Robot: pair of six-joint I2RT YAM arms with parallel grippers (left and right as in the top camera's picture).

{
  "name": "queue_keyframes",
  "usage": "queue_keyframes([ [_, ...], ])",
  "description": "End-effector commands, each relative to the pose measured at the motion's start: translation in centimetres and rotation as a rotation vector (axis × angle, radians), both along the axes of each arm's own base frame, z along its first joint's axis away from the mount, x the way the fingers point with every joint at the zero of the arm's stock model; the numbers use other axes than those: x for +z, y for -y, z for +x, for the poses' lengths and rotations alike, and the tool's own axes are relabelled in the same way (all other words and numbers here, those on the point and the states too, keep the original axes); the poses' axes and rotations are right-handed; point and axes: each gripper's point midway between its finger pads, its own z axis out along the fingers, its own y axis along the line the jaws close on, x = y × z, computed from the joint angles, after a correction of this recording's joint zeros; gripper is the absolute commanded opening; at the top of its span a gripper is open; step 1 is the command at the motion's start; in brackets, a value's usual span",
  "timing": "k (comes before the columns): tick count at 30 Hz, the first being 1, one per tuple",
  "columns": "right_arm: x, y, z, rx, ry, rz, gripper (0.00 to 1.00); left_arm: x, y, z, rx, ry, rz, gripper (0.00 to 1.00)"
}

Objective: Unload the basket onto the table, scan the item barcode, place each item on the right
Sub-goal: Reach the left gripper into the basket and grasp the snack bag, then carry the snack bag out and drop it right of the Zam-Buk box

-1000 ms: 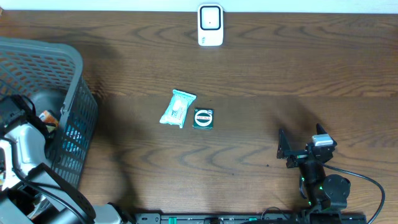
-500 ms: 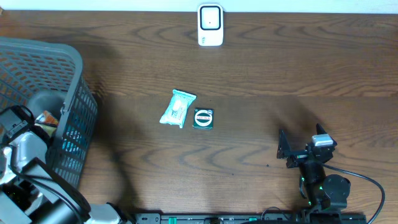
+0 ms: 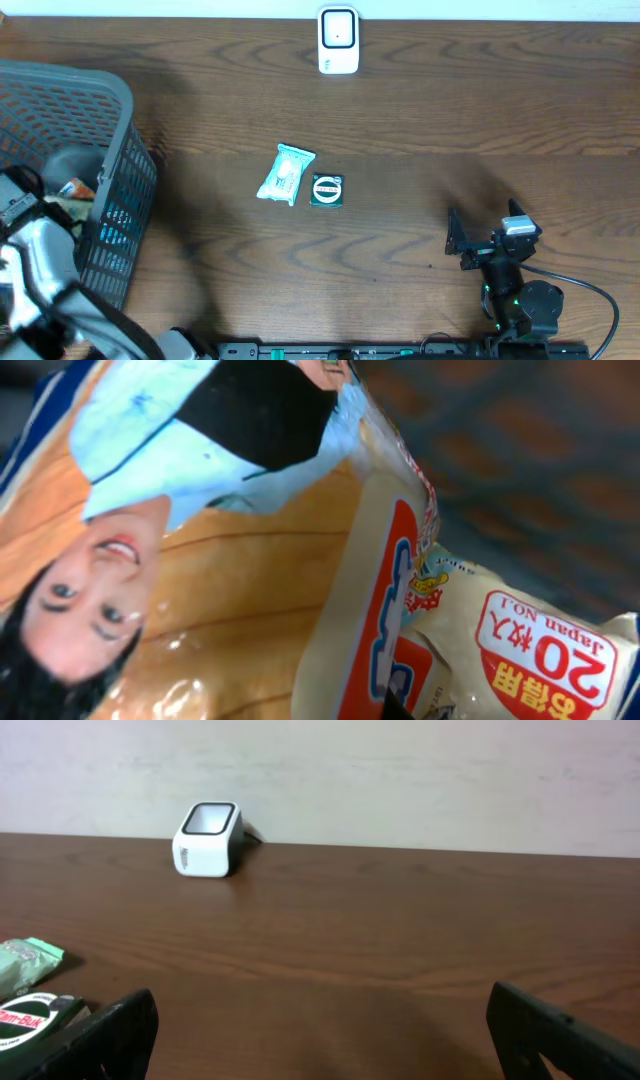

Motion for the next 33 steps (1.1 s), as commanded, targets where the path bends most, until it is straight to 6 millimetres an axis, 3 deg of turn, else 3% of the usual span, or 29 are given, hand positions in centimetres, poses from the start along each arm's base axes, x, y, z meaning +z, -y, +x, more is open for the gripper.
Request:
queue_keyframes([
  [1,-0.1,-0.2,0.0,0.006,0.000,-0.012,0.99,5.9,1.1,2.5,-0.142,0.187,0.059,0.07],
  [7,-0.1,-0.2,0.0,0.006,0.000,-0.012,0.99,16.0,4.0,4.5,-0.297,0.513,0.192,0.07],
  [10,-0.1,-0.2,0.0,0.006,0.000,-0.012,0.99,21.5,6.8,5.4,-0.441,0.699,0.263,0.07],
  [13,-0.1,-0.1,0.0,0.006,0.000,-0.012,0.99,28.0,12.2,6.8,-0.720,0.927,0.324,0.07],
  [14,-0.1,-0.2,0.0,0.006,0.000,-0.012,0.99,30.8,15.6,7.3,-0.880,1.024,0.352,0.07],
  [17,-0.1,-0.2,0.0,0.006,0.000,-0.012,0.99,33.8,21.8,7.9,-1.128,1.134,0.380,0.08],
  [18,-0.1,-0.2,0.0,0.006,0.000,-0.012,0.99,34.5,26.3,8.3,-1.315,1.153,0.414,0.08],
  [21,-0.1,-0.1,0.0,0.006,0.000,-0.011,0.99,33.6,34.0,8.5,-1.642,1.143,0.460,0.07],
  [24,-0.1,-0.2,0.0,0.006,0.000,-0.012,0.99,30.5,42.3,8.0,-1.996,1.067,0.535,0.07],
  [25,-0.1,-0.2,0.0,0.006,0.000,-0.011,0.99,28.9,44.4,8.0,-2.079,1.012,0.567,0.08],
  [26,-0.1,-0.2,0.0,0.006,0.000,-0.011,0.99,26.2,47.4,8.2,-2.183,0.899,0.614,0.08],
  [30,-0.1,-0.2,0.0,0.006,0.000,-0.011,0.99,18.7,54.0,8.5,-2.411,0.614,0.735,0.07],
  [33,-0.1,-0.2,0.0,0.006,0.000,-0.012,0.99,13.2,57.7,8.4,-2.595,0.450,0.831,0.08],
])
